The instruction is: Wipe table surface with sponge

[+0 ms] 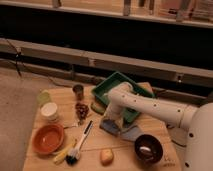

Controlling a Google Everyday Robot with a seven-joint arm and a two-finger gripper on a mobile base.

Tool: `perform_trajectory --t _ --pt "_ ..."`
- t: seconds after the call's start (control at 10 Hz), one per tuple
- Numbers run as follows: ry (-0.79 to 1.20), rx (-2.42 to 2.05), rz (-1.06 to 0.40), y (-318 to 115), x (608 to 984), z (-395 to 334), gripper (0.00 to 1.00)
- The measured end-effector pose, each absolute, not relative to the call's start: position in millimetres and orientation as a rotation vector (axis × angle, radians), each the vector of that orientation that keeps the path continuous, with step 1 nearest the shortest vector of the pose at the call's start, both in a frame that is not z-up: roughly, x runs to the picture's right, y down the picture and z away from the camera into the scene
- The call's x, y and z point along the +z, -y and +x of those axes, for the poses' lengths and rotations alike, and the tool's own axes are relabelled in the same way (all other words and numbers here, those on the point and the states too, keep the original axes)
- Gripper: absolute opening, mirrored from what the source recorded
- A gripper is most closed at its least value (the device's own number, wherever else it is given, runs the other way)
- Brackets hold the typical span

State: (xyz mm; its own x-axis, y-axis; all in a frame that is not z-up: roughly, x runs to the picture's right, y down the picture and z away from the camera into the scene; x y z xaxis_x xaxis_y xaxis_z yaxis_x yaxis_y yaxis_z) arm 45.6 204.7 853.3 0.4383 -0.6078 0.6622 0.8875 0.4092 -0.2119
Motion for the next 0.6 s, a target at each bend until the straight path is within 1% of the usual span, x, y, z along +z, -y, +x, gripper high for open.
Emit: perform_trajectory --t 0.6 --pt "0.559 -1.05 -0.588 -205.9 851.5 27.8 0.0"
